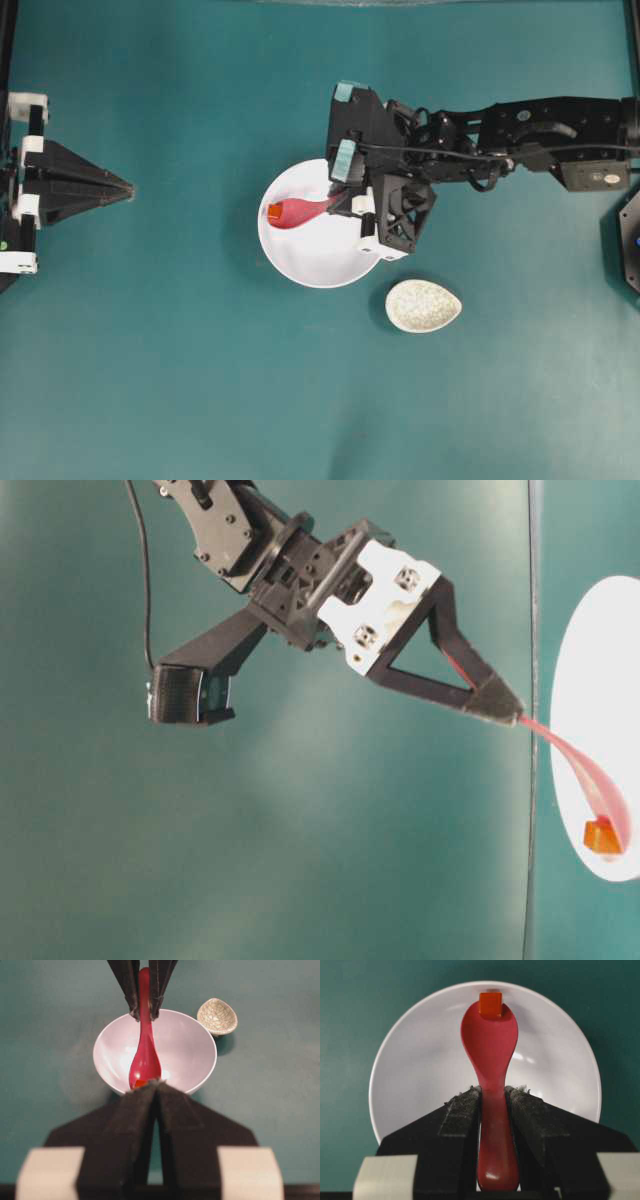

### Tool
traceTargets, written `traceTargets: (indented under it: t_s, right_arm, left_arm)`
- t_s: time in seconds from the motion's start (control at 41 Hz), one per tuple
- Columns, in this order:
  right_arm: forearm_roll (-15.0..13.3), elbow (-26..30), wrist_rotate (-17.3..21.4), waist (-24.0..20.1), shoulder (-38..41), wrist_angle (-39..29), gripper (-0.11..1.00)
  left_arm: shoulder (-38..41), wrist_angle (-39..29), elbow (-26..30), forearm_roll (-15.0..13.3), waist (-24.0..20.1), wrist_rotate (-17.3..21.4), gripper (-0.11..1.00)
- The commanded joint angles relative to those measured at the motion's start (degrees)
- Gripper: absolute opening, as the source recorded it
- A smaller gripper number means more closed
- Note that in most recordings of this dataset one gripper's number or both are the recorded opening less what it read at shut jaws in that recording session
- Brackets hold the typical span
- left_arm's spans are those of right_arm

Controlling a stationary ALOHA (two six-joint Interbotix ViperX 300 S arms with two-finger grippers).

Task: Grip the spoon and scoop the red block from the bowl with right arm.
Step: 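Raise the spoon with the red cube on it above the bowl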

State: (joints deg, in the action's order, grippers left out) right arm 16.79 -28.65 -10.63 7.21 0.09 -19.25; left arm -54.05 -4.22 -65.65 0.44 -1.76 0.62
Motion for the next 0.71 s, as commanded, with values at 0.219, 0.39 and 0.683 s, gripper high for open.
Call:
traceTargets:
  t_s: [0.219,0.39,0.683]
  right_arm:
    - [0.53,-4.66,2.02,0.00,-5.89,4.66,0.24]
    - [0.44,-8.88,2.29,-0.44,-9.32,10.63,0.24]
    - [0.53,-15.21,2.29,-1.49,-14.41,17.75,0.24]
  left_arm:
    - [0.18,0.26,1.05,0.09,-0.18,-0.18,0.00]
    - [0.18,0.18,0.97,0.18,-0.09,-0.44,0.00]
    - [0.18,0.09,0.97,0.09,-0.09,-0.79,0.00]
